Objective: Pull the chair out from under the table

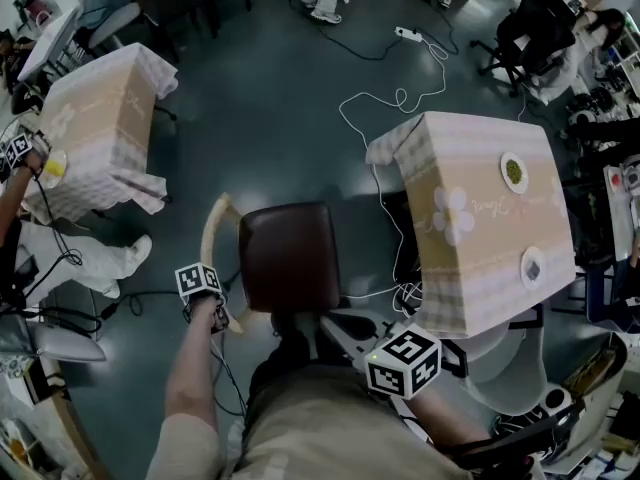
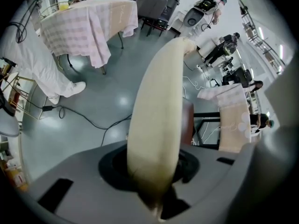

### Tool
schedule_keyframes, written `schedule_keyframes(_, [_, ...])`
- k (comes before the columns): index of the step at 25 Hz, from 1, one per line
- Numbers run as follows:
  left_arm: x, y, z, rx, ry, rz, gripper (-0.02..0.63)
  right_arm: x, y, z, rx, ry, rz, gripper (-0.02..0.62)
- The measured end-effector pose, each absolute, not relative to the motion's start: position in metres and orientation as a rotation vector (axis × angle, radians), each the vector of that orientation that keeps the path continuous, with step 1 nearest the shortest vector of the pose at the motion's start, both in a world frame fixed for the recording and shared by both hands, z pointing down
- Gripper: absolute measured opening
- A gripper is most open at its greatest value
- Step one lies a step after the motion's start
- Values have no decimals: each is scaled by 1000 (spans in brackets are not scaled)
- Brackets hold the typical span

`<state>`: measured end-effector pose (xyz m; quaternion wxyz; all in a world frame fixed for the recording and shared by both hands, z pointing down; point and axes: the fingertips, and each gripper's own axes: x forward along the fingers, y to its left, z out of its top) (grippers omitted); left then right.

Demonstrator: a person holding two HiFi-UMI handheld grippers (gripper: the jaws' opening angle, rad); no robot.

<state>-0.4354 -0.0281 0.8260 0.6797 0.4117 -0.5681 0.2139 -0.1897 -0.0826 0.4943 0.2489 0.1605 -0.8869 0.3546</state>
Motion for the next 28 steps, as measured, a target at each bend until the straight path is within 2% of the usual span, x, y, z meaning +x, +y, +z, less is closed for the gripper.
schedule_keyframes(10, [-441,-20,825,935,-1265,446,121,-201,-71,498,425,-2411,962,9])
schedule_keyframes(13, [-435,-22,825,966,-1221,456,155,-209,-68,497,412,-2410,946,9])
schedule_keyframes(18, [-446,-8,824,954,-1191,563,169,-232,-64,489,364,-2436,909,9])
schedule_keyframes(21, [-453,-1,819,959,-1190,564,223,-234,-59,488,361,-2436,920,9])
schedule_keyframes(28, [-466,-3,800,1031,-1175,539,224,-235,-56,482,368,-2453,972,9])
